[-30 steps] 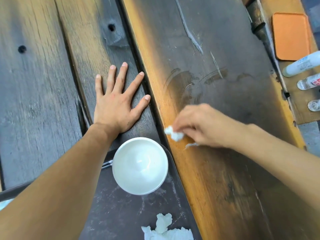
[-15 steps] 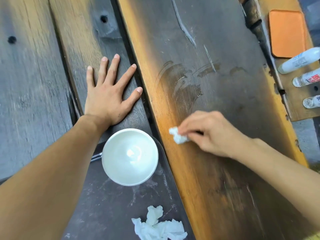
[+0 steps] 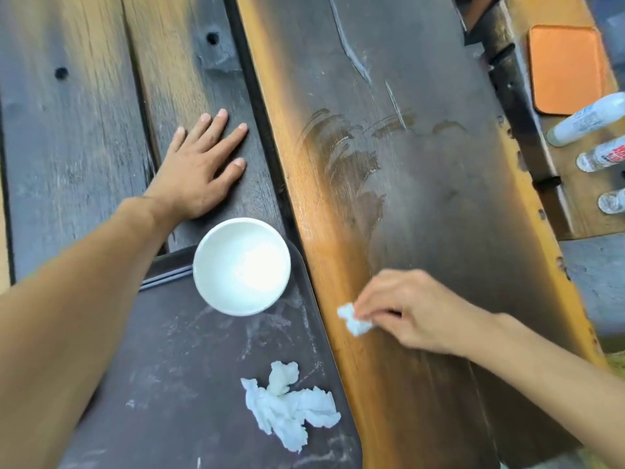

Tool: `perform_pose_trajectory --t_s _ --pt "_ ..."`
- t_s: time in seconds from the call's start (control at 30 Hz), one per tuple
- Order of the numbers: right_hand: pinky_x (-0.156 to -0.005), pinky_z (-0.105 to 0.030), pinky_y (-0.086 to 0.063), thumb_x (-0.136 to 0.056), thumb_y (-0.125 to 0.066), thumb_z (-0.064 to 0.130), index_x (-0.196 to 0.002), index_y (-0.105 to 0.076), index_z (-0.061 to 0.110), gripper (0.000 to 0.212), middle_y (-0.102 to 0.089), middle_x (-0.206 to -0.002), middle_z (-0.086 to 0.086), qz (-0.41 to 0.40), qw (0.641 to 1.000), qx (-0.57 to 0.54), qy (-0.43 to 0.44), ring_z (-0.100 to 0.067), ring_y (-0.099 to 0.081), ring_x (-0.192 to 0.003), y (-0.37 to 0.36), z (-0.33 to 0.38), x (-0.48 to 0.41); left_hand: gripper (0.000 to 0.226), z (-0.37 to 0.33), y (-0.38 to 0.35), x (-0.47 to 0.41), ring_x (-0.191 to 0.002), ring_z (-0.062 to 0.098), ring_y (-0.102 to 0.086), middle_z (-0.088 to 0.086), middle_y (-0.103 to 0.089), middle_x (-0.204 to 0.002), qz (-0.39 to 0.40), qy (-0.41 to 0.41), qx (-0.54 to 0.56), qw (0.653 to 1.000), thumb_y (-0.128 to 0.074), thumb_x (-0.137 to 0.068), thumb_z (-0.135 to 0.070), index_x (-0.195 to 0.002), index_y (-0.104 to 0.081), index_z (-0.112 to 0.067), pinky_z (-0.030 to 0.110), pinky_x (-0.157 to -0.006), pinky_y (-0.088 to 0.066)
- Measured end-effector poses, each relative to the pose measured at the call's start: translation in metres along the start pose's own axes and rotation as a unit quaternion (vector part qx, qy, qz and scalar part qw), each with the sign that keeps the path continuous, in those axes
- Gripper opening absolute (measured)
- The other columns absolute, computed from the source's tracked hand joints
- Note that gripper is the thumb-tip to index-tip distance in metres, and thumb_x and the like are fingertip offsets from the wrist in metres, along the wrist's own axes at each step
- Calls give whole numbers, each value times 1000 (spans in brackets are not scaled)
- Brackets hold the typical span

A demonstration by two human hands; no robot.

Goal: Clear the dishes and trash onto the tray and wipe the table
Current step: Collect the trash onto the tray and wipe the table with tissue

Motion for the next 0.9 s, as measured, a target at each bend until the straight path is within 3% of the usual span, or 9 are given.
perform_pose_trajectory --t_s 0.1,0.2,0.3,0.43,0.5,0.63,0.77,0.9 --pt "-86 -21 -52 -87 -71 16 -100 -80 21 16 -73 -101 14 90 990 -79 -70 1 -65 -94 -30 -1 32 55 3 10 21 -153 25 -16 7 -22 -165 8 31 72 997 -44 -104 -34 -157 -32 -22 44 -122 -10" --pt "-82 -25 -56 -85 -74 14 -97 -81 22 16 -74 -98 16 -30 977 -158 -143 -3 -69 -93 -18 -8 46 49 7 27 64 -130 31 -54 12 -59 -141 -30 127 131 983 -49 -102 -33 -151 -44 -26 32 -109 -35" --pt "-80 -24 -57 -83 -76 12 -93 -81 21 15 -75 -94 15 -146 951 -199 -189 -6 -71 -91 4 -2 48 43 4 41 115 -102 34 -67 10 -73 -115 -81 164 141 973 -52 -101 -30 -144 -53 -26 35 -92 -46" --pt "-79 -17 -55 -85 -76 18 -96 -80 22 13 -74 -95 15 -180 942 -210 -190 -3 -69 -93 4 28 34 32 -9 56 190 -105 27 -70 6 -73 -117 -180 174 193 948 -57 -98 -16 -129 -63 -14 31 -93 -50" --pt "-81 -18 -56 -86 -74 19 -99 -79 22 14 -72 -98 13 -166 948 -196 -190 -2 -68 -92 -13 47 20 30 -18 50 228 -103 25 -71 6 -73 -116 -183 176 195 947 -58 -97 -15 -126 -64 -12 32 -93 -51" --pt "-92 -30 -51 -93 -62 17 -108 -75 16 20 -71 -107 2 -129 974 -79 -169 -15 -65 -97 -53 73 -13 40 -38 13 288 -114 28 -65 11 -69 -126 -112 191 205 953 -52 -94 -22 -129 -64 -6 38 -102 -48" --pt "-90 -38 -48 -92 -58 6 -107 -73 5 21 -71 -106 -10 -134 979 8 -154 -29 -63 -99 -75 84 -30 43 -55 -30 332 -133 33 -52 12 -57 -143 -16 195 177 964 -61 -92 -15 -135 -62 -8 42 -111 -40" --pt "-91 -38 -46 -93 -57 9 -111 -72 8 24 -71 -110 -8 -124 977 58 -165 -30 -60 -101 -82 85 -33 46 -66 -43 352 -141 40 -40 14 -43 -154 3 153 115 982 -64 -90 -15 -136 -62 -10 49 -112 -39"
Point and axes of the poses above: each hand's wrist, its own x-axis away from the middle knuckle, its own y-axis out of the back of the hand, z = x × y, the point moved 7 cm from there along -x, towards the middle knuckle
